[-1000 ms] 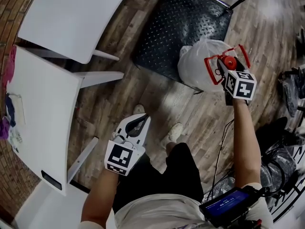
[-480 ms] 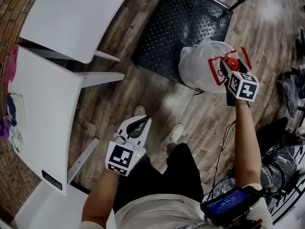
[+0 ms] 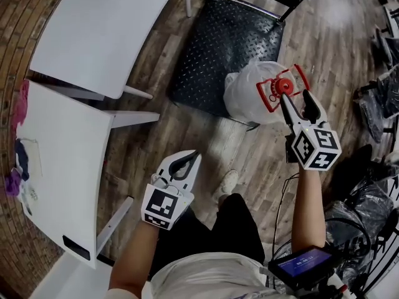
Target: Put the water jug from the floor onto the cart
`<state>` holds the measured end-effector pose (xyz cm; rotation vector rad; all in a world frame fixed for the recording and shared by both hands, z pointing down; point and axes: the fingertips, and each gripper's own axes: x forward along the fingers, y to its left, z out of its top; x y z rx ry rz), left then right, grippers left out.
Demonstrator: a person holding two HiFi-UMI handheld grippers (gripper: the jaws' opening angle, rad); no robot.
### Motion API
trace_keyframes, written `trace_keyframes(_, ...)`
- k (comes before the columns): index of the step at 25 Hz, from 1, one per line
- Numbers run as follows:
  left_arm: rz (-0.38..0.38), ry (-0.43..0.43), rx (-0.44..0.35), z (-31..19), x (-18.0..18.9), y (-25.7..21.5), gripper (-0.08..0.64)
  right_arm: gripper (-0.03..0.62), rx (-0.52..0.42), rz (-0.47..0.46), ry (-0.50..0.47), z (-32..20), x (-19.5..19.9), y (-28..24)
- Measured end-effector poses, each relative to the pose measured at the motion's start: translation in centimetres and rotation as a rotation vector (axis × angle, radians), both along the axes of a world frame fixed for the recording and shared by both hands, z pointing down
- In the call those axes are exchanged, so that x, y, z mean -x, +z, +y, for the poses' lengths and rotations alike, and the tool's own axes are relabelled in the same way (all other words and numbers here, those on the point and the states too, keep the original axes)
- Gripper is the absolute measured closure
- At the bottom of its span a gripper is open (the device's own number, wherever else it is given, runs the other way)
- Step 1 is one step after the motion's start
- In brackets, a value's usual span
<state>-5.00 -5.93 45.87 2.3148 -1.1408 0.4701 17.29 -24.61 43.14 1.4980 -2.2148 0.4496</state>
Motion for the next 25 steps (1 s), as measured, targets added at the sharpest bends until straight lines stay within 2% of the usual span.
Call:
trace_keyframes(3,0.014,0.039,-0.033,-0.6,-0.2,-1.6,0.558,0.298,-0.06,-0.029,0.009,3.6,0.5,-3.6)
trace_keyframes(10,0.041,0.165,-0.11,-1.3,-0.4,-5.5,0.558,0.428,-0.123,-0.046,0.103,12.4,1.6,-9.0)
trace_keyframes(18,0.069,0.295,-0.176,-1.0,-2.2,-10.1,0.558,0.564,-0.149,-0.006,0.243,18.9,1.6,-12.5)
trace_keyframes(25,0.106,0.327,-0.197,2.2,-3.3,-12.2,0.558,0.586,-0.181,0.041,0.237,23.7,1.8,-14.9)
